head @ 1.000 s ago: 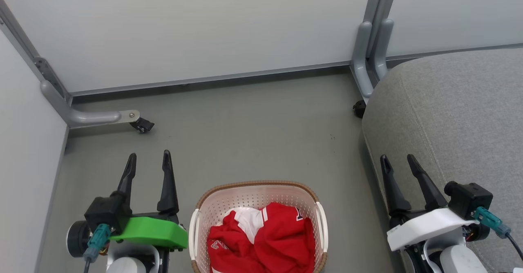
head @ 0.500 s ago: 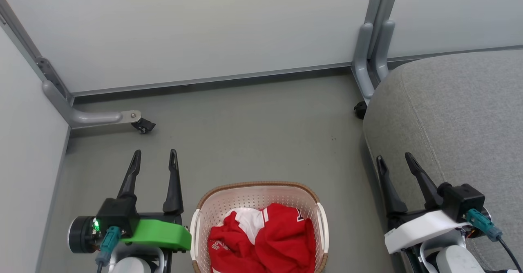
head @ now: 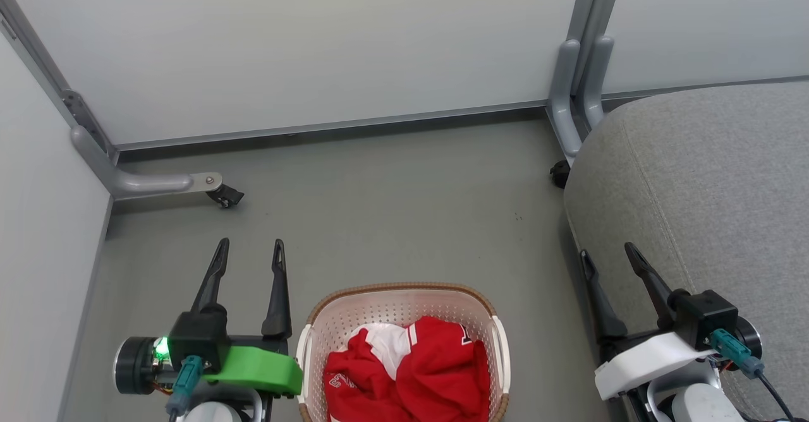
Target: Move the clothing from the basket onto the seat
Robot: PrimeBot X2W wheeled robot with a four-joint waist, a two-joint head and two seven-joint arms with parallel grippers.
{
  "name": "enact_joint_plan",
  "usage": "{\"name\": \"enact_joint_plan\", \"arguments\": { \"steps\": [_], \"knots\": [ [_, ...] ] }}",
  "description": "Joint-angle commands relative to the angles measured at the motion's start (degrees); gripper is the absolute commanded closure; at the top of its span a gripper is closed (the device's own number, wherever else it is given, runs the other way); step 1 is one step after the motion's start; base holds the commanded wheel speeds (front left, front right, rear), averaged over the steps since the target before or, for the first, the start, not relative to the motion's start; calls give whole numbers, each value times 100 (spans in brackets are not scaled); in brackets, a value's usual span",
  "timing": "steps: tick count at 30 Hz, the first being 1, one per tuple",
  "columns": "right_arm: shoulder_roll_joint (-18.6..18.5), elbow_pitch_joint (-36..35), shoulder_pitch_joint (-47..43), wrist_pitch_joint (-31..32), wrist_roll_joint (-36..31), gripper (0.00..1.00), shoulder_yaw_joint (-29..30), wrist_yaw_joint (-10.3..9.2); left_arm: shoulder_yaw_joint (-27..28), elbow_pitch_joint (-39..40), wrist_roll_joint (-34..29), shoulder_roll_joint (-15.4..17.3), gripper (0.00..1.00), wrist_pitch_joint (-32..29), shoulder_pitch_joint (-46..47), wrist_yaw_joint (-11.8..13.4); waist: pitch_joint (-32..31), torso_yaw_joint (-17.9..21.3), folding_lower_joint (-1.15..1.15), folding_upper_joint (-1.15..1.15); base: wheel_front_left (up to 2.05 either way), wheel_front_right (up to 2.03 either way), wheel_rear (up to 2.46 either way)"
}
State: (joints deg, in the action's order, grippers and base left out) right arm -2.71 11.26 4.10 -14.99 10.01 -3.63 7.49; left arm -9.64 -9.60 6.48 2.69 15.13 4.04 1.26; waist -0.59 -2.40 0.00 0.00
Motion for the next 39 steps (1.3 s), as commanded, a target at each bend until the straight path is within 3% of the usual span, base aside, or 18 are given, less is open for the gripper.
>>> {"name": "enact_joint_plan", "arguments": {
  "steps": [1,23,39],
  "knots": [
    [-32,23,33,-29,-20,0,18,-1,-3,-22,25,37,0,4,-68,-14,3,-3,0,0,0,0,0],
    [-32,33,122,-29,36,0,-63,-1,-39,-136,122,35,0,4,8,-64,123,140,0,0,0,0,0],
    [-26,-595,826,-29,136,0,-396,-1,-283,-1159,-262,101,0,4,1296,-591,1451,1446,0,0,0,0,0]
  ]
}}
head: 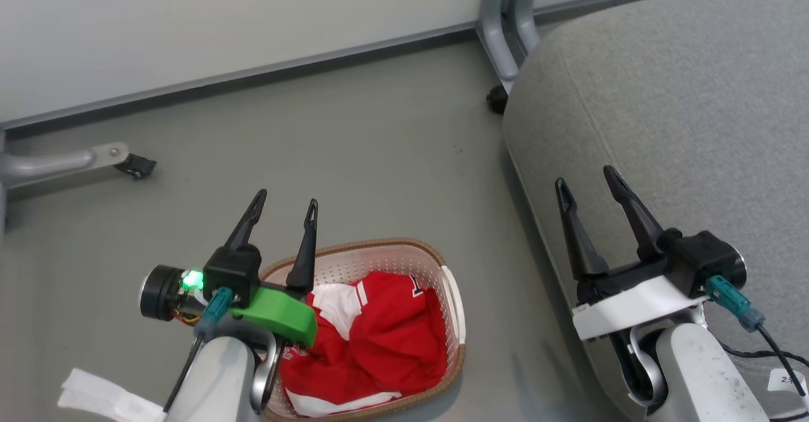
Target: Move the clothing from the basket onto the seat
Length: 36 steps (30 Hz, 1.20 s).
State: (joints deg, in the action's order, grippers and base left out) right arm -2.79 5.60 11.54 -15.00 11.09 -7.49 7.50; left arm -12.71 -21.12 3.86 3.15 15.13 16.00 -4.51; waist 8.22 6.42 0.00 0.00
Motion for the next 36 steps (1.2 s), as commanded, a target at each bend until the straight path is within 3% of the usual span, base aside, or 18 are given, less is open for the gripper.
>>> {"name": "enact_joint_plan", "arguments": {
  "steps": [1,9,17,36],
  "knots": [
    [-18,-71,151,-28,57,0,-35,-2,0,-125,6,70,0,5,217,-53,685,681,0,0,0,0,0],
    [-14,-344,637,-28,237,0,-225,-2,-363,-1000,-178,323,0,5,954,-231,1468,1482,0,0,0,0,0],
    [-9,-623,956,-28,424,0,-376,-2,-789,-2033,-228,616,0,5,1632,-289,2216,1910,0,0,0,0,0],
    [-12,-1041,1665,-28,591,0,-576,-2,-2134,-4185,176,956,0,5,3301,-302,3845,1872,0,0,0,0,0]
  ]
}}
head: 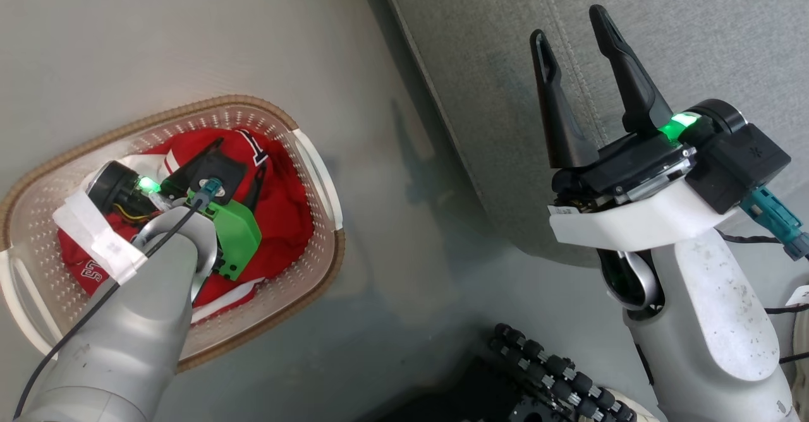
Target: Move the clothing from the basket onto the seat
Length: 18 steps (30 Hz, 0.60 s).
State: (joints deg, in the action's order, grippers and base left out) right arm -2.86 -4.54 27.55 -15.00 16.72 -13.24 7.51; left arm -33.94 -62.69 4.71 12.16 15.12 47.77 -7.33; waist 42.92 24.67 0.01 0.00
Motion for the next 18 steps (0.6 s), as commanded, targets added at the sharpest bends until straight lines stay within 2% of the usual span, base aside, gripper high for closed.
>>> {"name": "enact_joint_plan", "arguments": {
  "steps": [1,8,18],
  "knots": [
    [-5,-34,73,-28,29,0,5,-3,-41,-98,131,46,0,6,168,-20,411,38,-1,0,0,0,0],
    [-6,-81,141,-28,-5,0,-5,-4,-317,-696,395,11,0,-101,477,-18,679,-24,-1,0,0,0,0],
    [-7,-175,154,-28,-68,0,54,-3,-679,-1000,479,70,0,-509,779,-16,957,-192,-1,0,0,0,0]
  ]
}}
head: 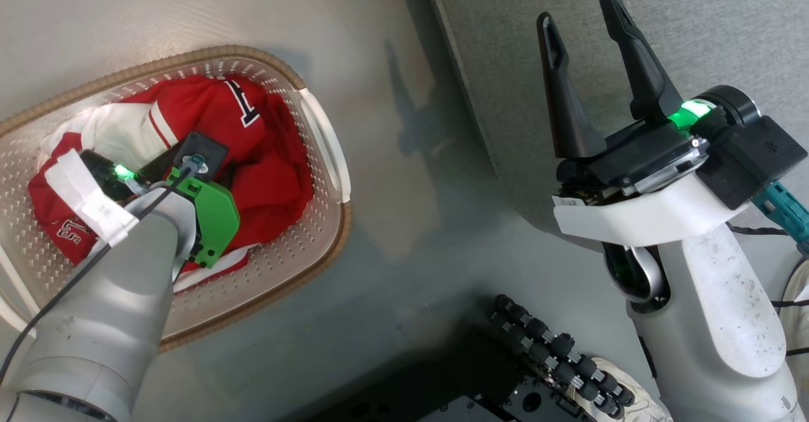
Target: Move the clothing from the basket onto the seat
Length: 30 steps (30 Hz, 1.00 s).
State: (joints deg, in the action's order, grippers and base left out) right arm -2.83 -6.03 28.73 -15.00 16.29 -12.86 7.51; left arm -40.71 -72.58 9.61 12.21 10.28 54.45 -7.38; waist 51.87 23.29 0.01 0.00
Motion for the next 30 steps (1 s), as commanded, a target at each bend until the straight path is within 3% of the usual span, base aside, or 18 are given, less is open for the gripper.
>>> {"name": "enact_joint_plan", "arguments": {
  "steps": [1,15,16,17,30],
  "knots": [
    [-10,-37,33,-28,-24,0,22,-3,-31,-28,-35,73,0,-66,135,1,87,-70,-1,0,3,3,3],
    [-10,-227,-49,-28,-376,0,55,-4,-402,-110,-124,-67,0,-450,512,28,496,-513,-1,0,7,7,7],
    [-11,-227,-61,-28,-389,0,48,-4,-420,-111,-122,-87,64,-412,525,16,507,-537,-1,0,3,3,3],
    [-11,-219,-70,-28,-394,0,41,-3,-464,-111,-127,-107,100,-354,554,6,521,-559,-1,0,0,0,0],
    [-10,-8,118,-28,-438,0,-29,-3,-676,-95,293,-328,100,185,476,-15,198,-676,-1,0,0,0,0]
  ]
}}
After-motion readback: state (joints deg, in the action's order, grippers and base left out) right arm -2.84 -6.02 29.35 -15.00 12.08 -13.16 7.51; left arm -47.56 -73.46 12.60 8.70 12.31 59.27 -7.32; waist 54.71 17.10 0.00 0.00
